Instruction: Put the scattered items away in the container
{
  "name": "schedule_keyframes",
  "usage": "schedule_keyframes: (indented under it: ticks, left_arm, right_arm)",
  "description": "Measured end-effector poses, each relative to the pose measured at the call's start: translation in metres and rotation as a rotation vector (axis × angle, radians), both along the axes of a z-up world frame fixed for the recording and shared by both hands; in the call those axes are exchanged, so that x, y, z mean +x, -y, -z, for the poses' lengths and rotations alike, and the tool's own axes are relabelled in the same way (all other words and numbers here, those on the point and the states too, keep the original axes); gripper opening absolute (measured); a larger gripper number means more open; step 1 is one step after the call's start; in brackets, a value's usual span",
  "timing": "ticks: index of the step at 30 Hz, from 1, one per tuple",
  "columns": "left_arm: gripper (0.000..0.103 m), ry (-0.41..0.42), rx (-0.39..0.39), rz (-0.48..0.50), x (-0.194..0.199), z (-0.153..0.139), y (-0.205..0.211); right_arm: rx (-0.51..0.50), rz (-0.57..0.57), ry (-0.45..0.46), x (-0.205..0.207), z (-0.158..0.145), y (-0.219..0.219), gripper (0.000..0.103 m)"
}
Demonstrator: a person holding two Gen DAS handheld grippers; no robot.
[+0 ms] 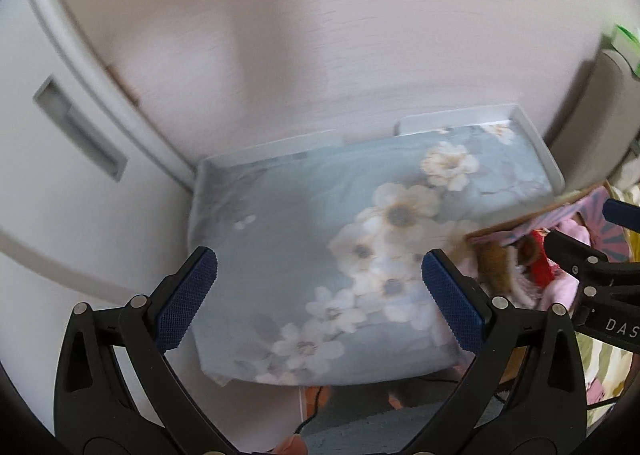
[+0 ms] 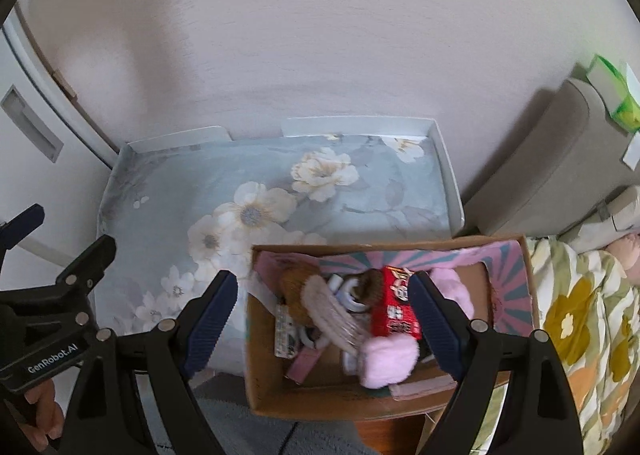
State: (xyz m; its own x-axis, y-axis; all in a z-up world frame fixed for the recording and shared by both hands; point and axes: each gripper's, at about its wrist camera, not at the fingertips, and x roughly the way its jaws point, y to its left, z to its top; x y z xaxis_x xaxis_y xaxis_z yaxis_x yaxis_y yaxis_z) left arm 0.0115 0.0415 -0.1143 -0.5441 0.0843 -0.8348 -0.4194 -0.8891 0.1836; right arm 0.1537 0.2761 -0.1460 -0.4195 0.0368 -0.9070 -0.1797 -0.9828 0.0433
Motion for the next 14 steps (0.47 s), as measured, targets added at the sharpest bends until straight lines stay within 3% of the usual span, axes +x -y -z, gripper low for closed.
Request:
schedule_keyframes:
  ticks: [14]
  left_arm:
    - [0.102, 0.024, 0.056, -0.13, -0.042, 0.003, 0.08]
  right_arm:
    - [0.038, -0.056, 0.004, -0.036, 0.007, 0.071, 0.085]
